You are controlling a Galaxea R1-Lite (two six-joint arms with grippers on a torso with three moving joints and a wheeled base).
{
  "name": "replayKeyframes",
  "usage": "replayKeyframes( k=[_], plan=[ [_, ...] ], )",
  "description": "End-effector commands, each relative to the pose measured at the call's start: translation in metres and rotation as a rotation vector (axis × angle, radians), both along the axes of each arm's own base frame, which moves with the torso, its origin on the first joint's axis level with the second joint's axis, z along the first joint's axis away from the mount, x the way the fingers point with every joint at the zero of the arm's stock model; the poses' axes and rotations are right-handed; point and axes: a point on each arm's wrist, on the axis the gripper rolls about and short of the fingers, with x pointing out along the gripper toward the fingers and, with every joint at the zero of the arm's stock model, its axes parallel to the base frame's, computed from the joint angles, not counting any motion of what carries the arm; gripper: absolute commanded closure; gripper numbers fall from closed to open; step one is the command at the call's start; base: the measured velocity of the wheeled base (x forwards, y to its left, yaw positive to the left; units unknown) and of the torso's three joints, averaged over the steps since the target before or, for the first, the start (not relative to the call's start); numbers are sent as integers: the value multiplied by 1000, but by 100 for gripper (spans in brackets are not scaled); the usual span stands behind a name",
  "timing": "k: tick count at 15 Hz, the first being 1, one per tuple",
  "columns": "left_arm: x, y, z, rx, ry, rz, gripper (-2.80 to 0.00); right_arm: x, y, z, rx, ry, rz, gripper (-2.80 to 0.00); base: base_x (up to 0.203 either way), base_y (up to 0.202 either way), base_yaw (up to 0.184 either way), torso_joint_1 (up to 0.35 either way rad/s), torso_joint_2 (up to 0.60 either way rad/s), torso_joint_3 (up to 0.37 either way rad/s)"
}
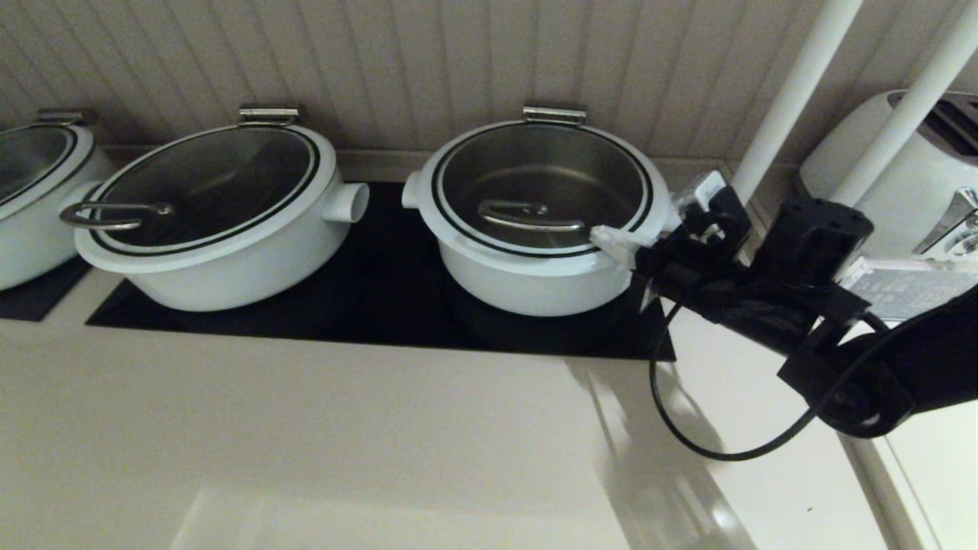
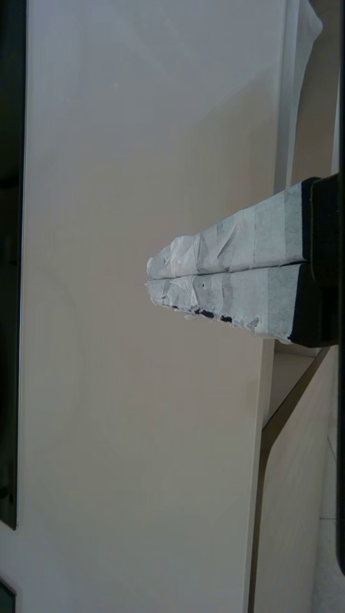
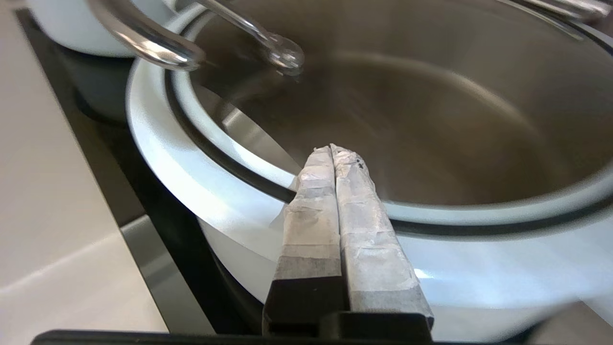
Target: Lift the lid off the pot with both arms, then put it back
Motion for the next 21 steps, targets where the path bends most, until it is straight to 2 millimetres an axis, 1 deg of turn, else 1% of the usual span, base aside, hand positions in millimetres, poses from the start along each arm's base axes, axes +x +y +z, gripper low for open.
replayKeyframes(
  k=[1,2,4,6,9,12,14,16,18,20,21],
  plan=[
    [0,0,0,0,-1,0,0,-15,-8,21,25,-61,-12,0,0,0,0,0,0,0],
    [0,0,0,0,-1,0,0,-27,-14,30,34,-78,-26,0,0,0,0,0,0,0],
    [0,0,0,0,-1,0,0,-53,-31,40,42,-94,-57,0,0,0,0,0,0,0],
    [0,0,0,0,-1,0,0,-86,-54,42,40,-92,-102,0,0,0,0,0,0,0],
    [0,0,0,0,-1,0,0,-136,-95,26,20,-49,-225,0,0,0,0,0,0,0],
    [0,0,0,0,-1,0,0,-185,-127,3,6,-10,-381,0,0,0,0,0,0,0],
    [0,0,0,0,-1,0,0,-219,-135,-16,2,5,-438,0,0,0,0,0,0,0],
    [0,0,0,0,-1,0,0,-247,-135,-24,1,12,-452,0,0,0,0,0,0,0],
    [0,0,0,0,-1,0,0,-276,-135,-38,-5,52,-457,0,0,0,0,0,0,0],
    [0,0,0,-2,-1,0,0,-302,-135,-58,-10,111,-472,0,0,0,0,0,0,0],
    [0,0,0,0,-1,0,0,-312,-135,-69,-2,146,-493,0,0,0,0,0,0,0]
  ],
)
